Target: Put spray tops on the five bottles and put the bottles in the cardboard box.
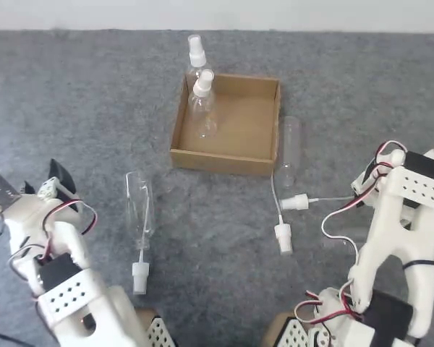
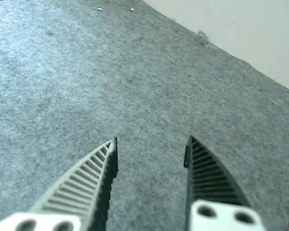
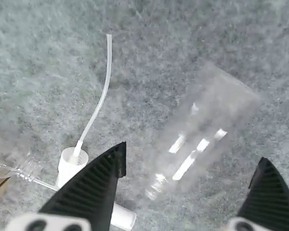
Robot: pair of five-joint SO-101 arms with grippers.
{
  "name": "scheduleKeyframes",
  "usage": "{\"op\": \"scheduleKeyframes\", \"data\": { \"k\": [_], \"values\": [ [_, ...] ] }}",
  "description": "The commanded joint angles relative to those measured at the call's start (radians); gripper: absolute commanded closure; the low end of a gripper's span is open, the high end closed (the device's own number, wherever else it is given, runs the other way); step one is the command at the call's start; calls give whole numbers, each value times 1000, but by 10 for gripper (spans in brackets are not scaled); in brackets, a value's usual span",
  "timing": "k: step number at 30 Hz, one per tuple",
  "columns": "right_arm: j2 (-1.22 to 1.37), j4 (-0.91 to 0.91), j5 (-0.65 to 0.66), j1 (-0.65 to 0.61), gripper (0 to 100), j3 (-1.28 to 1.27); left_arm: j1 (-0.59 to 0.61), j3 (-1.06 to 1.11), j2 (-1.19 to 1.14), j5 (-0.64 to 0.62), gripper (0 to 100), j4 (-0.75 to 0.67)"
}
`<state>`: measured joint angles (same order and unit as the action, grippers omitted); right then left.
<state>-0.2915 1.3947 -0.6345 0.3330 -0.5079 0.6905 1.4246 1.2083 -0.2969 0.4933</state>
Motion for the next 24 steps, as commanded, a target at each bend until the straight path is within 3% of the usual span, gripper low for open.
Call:
{"op": "scheduleKeyframes", "data": {
  "k": [1,12,18,24],
  "values": [
    [-59,10,109,5,642,18,-3,-10,14,-6,784,-34],
    [-59,31,411,7,644,18,-3,-10,14,-6,784,-34],
    [-59,220,608,-16,644,100,-3,-10,14,-6,784,-34],
    [-59,369,904,-13,645,167,-3,-10,14,-6,784,-34]
  ]
}}
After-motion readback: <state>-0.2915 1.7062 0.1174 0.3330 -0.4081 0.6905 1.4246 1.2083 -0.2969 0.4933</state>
